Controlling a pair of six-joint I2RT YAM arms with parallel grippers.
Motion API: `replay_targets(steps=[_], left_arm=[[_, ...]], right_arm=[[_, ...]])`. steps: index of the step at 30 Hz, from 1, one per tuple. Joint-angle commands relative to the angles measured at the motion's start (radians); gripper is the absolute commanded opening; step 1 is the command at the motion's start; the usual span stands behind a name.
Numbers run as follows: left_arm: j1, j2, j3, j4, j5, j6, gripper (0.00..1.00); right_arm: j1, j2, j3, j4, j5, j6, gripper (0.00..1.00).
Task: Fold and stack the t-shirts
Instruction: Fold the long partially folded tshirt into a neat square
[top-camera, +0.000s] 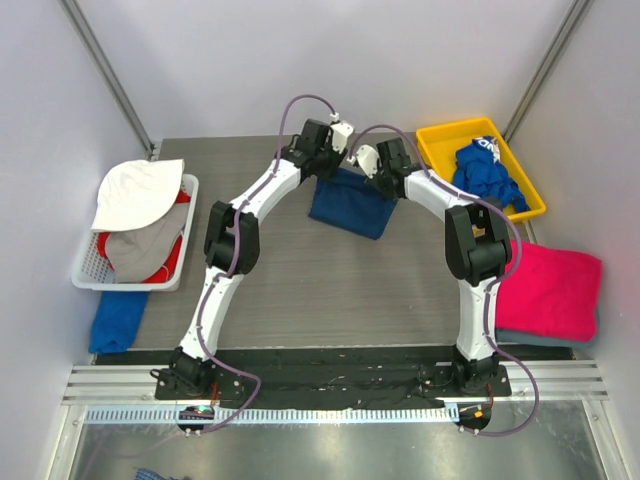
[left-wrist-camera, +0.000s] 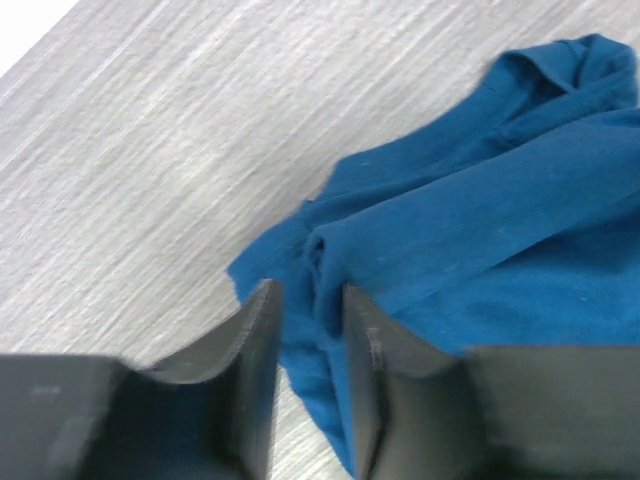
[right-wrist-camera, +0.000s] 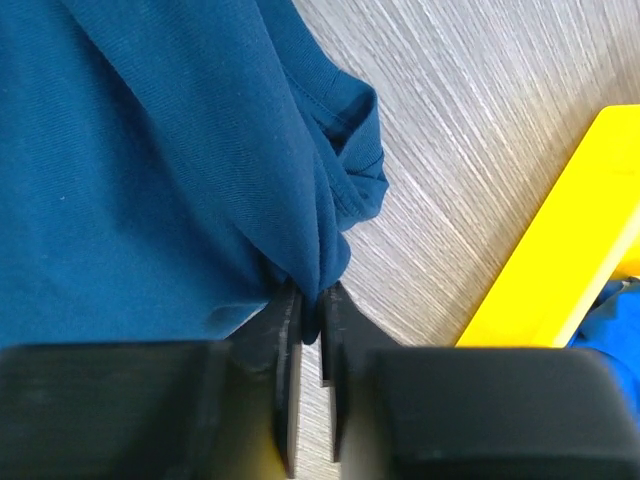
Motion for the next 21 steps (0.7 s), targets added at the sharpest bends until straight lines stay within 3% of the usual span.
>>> replay_targets(steps=[1, 4, 8, 19, 21], left_arm=[[0.01, -0.009, 0.044, 0.056, -0.046, 0.011, 0.38], [0.01, -0.01, 0.042, 0.059, -0.053, 0.012, 0.43], [0.01, -0.018, 0.042, 0.061, -0.071, 0.015, 0.59], [0.01, -0.072, 0.01, 0.079, -0.132, 0.011, 0.98], [0.012, -0.095, 0.005, 0.08, -0.148, 0.008, 1.0]], right_arm=[[-0.006, 0.004, 0.071, 0.047, 0.038, 0.003, 0.22], [-0.006, 0.017, 0.099, 0.055, 0.055, 0.009, 0.26], [-0.009, 0.026, 0.134, 0.055, 0.063, 0.013, 0.34], [-0.009, 0.017, 0.168, 0.039, 0.071, 0.027, 0.39], [-0.007, 0.004, 0.158, 0.027, 0.057, 0.04, 0.39]])
